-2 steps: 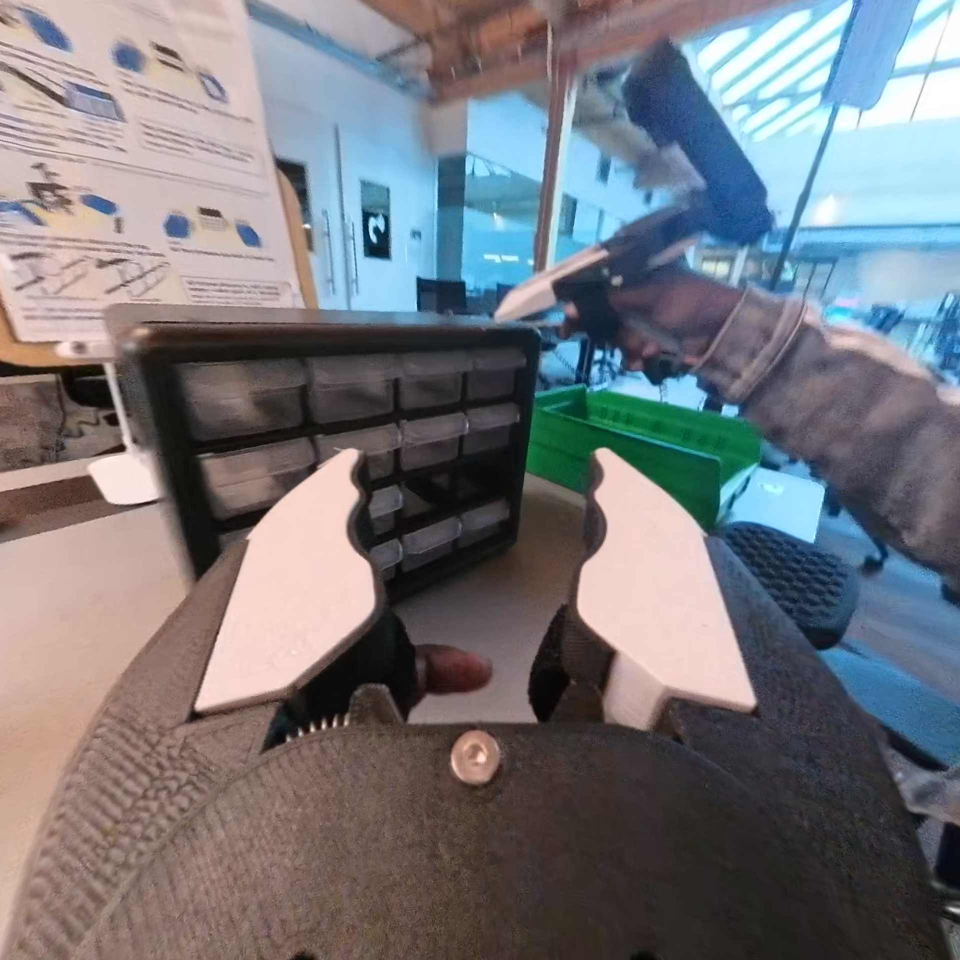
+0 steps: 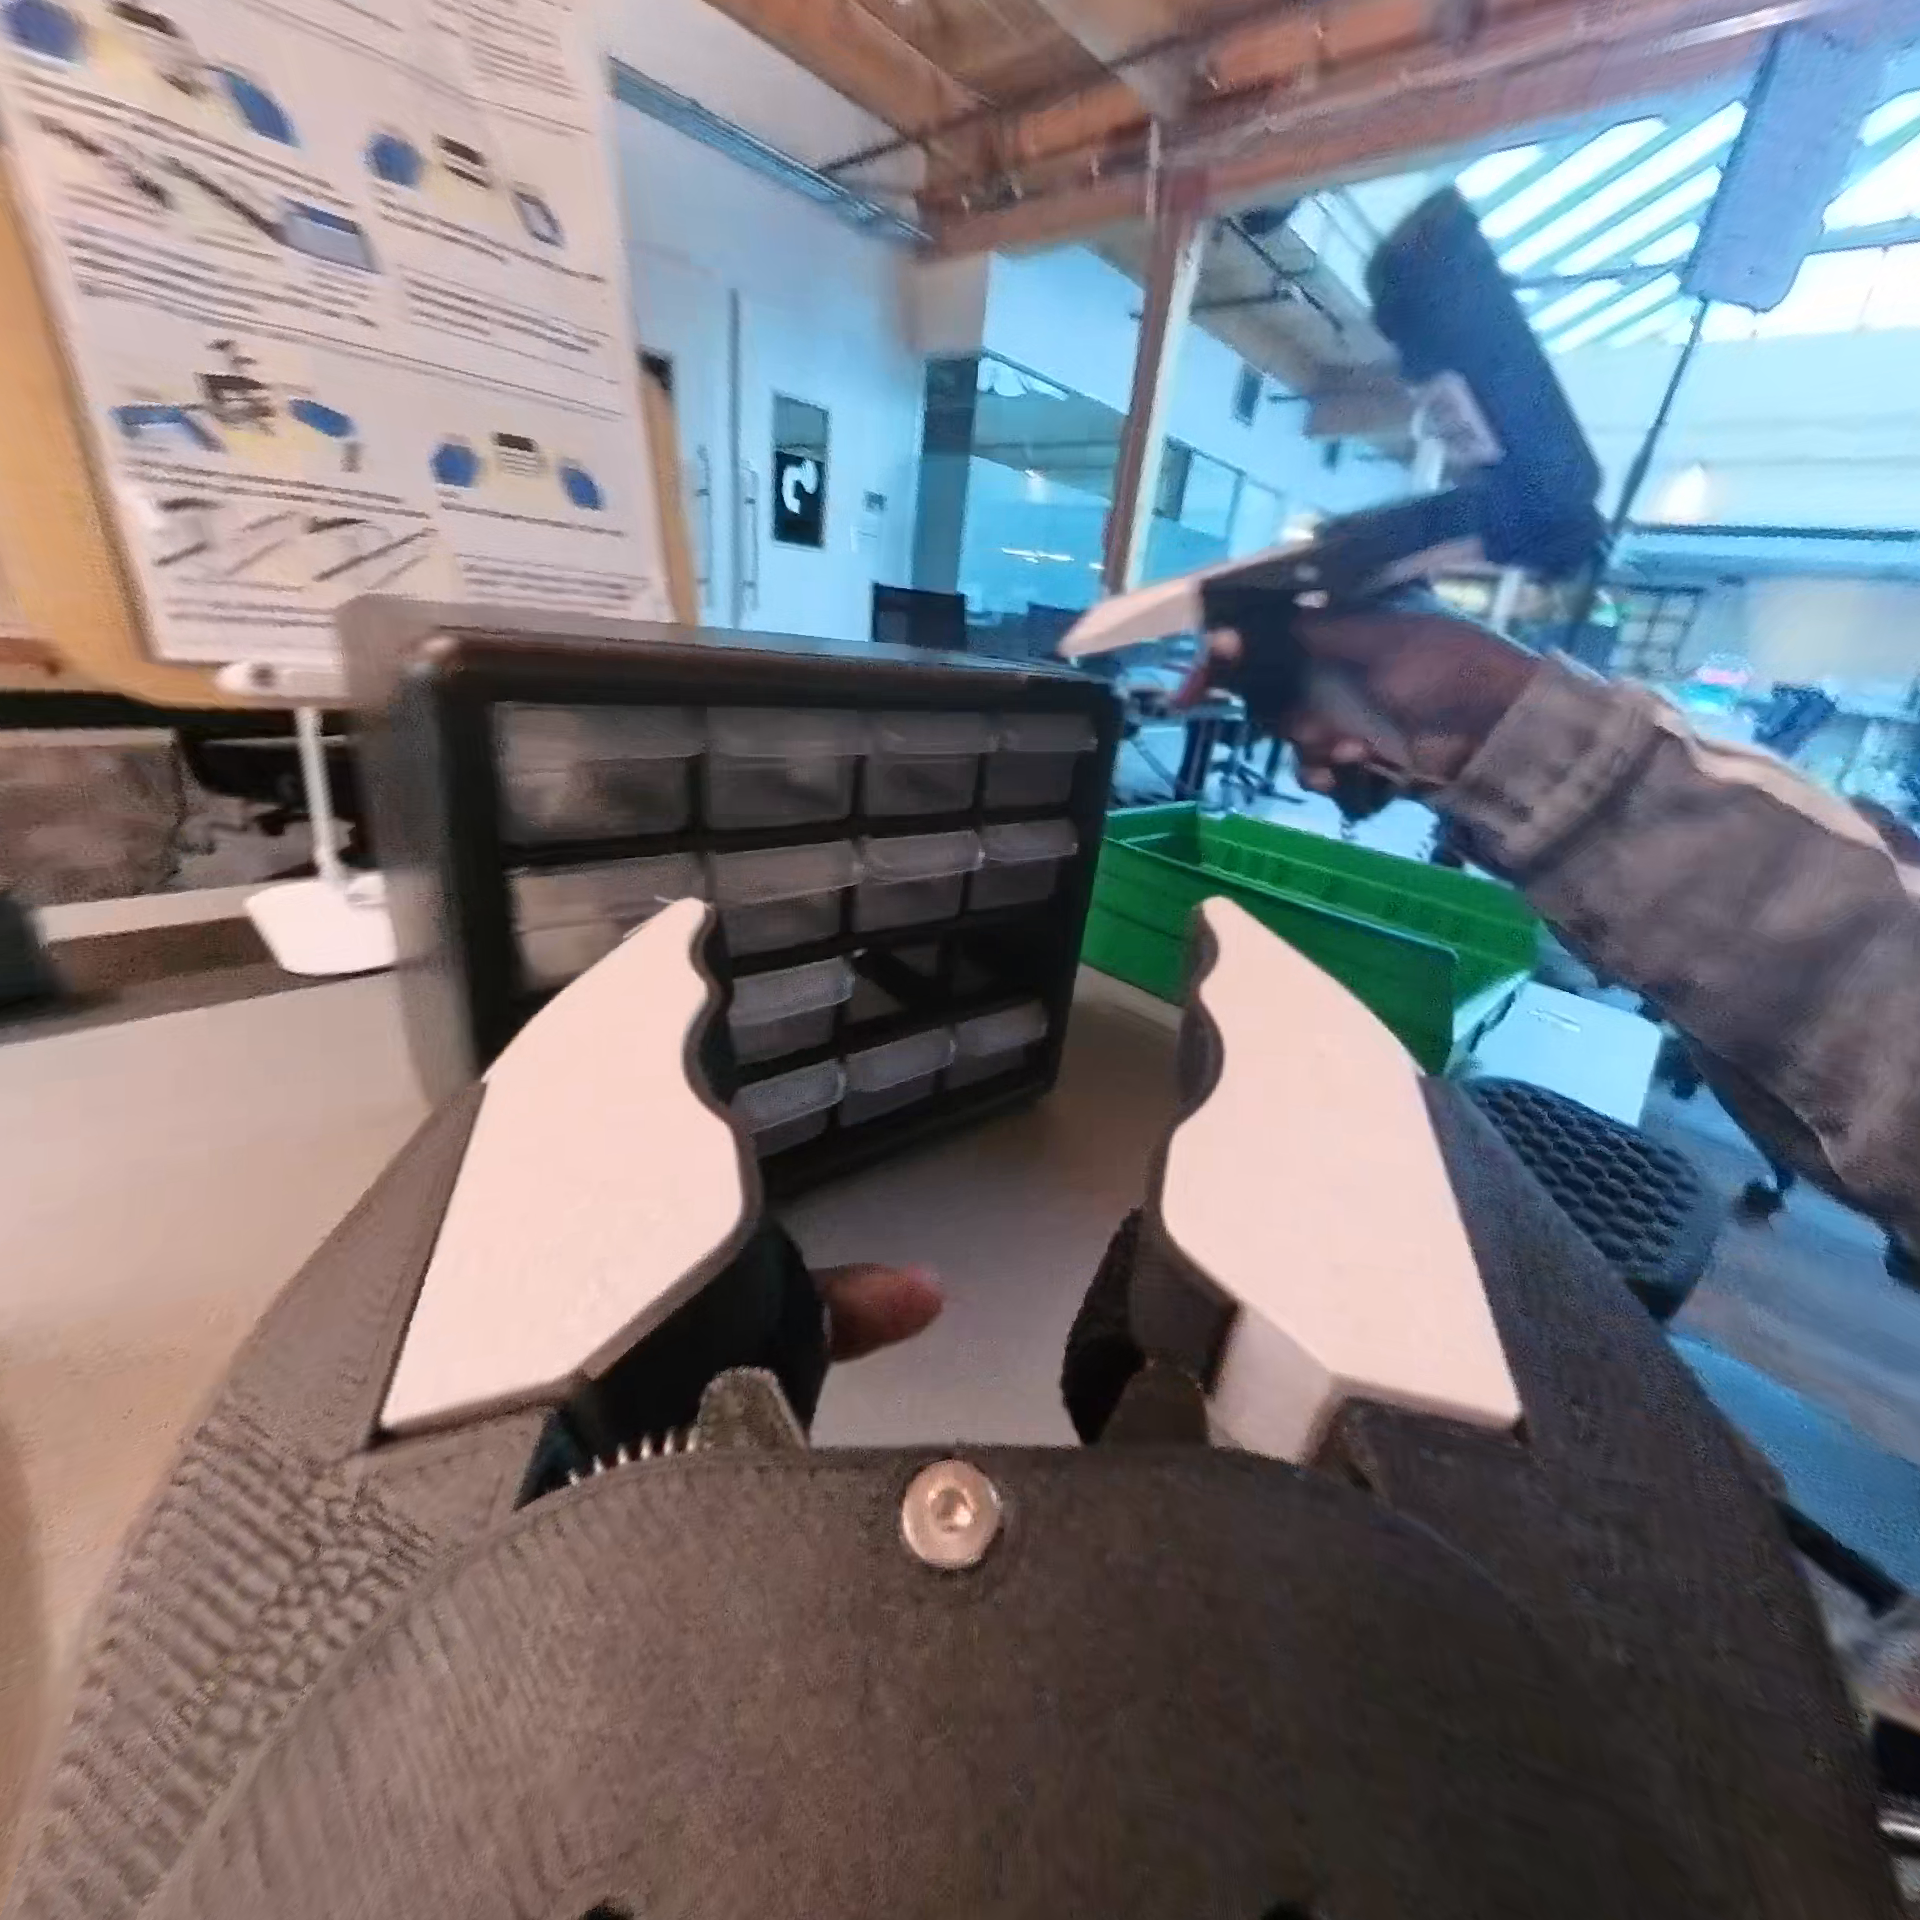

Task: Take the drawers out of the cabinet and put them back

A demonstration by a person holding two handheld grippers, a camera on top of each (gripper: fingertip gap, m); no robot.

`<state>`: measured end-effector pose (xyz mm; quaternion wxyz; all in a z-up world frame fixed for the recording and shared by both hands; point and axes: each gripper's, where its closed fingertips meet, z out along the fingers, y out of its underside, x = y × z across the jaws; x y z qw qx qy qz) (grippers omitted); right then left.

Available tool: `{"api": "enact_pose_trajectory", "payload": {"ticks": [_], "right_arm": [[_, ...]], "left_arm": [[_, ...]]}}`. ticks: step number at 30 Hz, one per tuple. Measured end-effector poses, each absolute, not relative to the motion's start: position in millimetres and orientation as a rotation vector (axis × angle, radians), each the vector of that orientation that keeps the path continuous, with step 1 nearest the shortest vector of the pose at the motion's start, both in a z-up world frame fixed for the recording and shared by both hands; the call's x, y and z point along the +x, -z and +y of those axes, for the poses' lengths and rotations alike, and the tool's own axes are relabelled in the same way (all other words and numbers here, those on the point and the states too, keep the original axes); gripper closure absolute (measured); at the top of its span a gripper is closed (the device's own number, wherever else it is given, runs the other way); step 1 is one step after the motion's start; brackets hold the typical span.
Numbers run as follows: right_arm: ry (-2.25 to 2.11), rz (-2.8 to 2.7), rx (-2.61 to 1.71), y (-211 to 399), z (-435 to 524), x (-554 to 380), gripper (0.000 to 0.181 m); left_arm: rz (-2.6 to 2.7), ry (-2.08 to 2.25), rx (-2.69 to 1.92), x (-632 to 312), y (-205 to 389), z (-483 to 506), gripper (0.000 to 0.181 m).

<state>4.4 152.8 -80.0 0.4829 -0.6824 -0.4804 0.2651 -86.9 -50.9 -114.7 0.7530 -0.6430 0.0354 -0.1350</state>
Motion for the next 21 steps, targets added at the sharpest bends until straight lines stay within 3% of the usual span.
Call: {"api": "enact_pose_trajectory", "payload": {"ticks": [5, 8, 12, 15, 21], "right_arm": [[-0.93, -1.004, -1.555, 75.9, 108.5, 30.7, 0.128], [-0.957, -0.823, -1.411, 74.7, 91.4, 58.5, 0.079], [-0.976, -0.581, -1.297, 80.6, 69.6, 103.8, 0.05], [-0.953, -0.583, -1.326, 104.8, 51.3, 120.5, 0.043], [-0.853, -0.679, -1.33, 123.2, 31.8, 142.4, 0.045]], "left_arm": [[-0.101, 0.336, -1.307, -141.1, 106.1, -91.7, 0.095], [-0.185, 0.366, -1.21, -171.3, 83.2, -117.5, 0.087], [-0.189, 0.236, -1.19, -199.8, 68.3, -147.5, 0.079], [-0.184, 0.075, -1.242, -224.8, 67.3, -161.9, 0.08], [-0.034, -0.166, -1.552, -276.2, 84.9, -167.1, 0.105]]}}
